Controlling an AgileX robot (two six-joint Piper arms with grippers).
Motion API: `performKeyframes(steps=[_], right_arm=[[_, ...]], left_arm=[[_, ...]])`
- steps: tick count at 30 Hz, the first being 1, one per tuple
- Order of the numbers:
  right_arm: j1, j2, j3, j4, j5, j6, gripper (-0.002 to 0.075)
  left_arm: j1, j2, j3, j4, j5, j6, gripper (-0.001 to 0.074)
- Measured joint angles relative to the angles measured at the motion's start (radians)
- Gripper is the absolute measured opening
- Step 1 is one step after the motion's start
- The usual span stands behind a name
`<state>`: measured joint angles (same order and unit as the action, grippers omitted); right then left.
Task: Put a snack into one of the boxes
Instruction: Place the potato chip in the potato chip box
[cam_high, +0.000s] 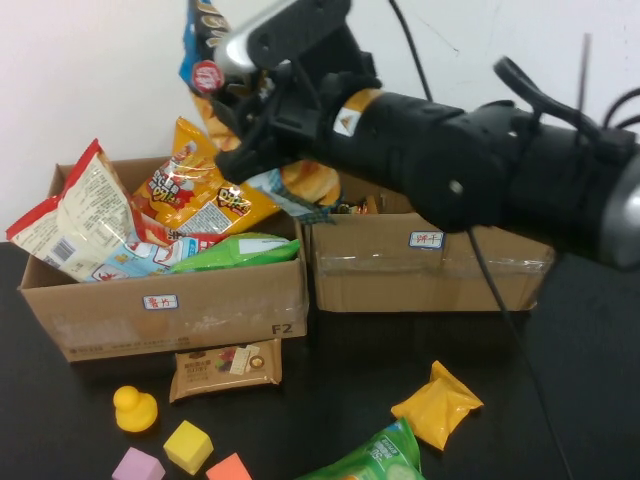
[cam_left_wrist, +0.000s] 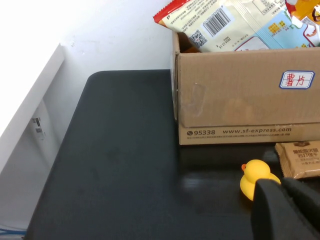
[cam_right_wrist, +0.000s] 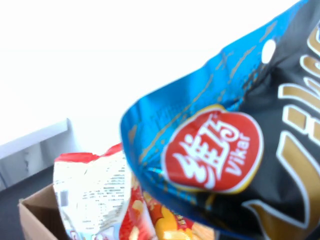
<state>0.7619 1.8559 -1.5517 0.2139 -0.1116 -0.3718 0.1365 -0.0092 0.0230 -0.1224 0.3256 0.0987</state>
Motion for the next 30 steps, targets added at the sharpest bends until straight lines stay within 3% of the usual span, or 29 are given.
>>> performKeyframes(steps=[2, 5, 10, 13, 15, 17, 22, 30], right_arm=[[0.000, 0.032, -0.049, 0.093, 0.039, -0.104, 0.0331], [0.000, 0.083, -0.138, 0.332, 0.169, -0.409, 0.0331], [-0.010, 0.177, -0.239, 0.962, 0.357, -1.151, 0.0331], [-0.010, 0.211, -0.270, 1.266, 0.381, -1.445, 0.0331], [-0.021, 0.226, -0.291, 1.390, 0.384, -1.549, 0.0331], [-0.049, 0.245, -0.328, 1.448, 0.401, -1.570, 0.0331], [-0.121, 0.337, -0.460, 1.484, 0.473, -1.439, 0.0331], [-0.139, 0.513, -0.600, 1.485, 0.537, -1.403, 0.0331]], left_arm=[[0.000, 0.000, 0.000, 0.000, 0.000, 0.000, -0.0001], [0.000, 0.000, 0.000, 0.000, 0.000, 0.000, -0.0001], [0.000, 0.000, 0.000, 0.000, 0.000, 0.000, -0.0001], [0.000, 0.000, 0.000, 0.000, 0.000, 0.000, -0.0001], [0.000, 0.000, 0.000, 0.000, 0.000, 0.000, -0.0001], [0.000, 0.000, 0.000, 0.000, 0.000, 0.000, -0.0001], [0.000, 0.000, 0.000, 0.000, 0.000, 0.000, -0.0001], [0.000, 0.000, 0.000, 0.000, 0.000, 0.000, -0.0002]])
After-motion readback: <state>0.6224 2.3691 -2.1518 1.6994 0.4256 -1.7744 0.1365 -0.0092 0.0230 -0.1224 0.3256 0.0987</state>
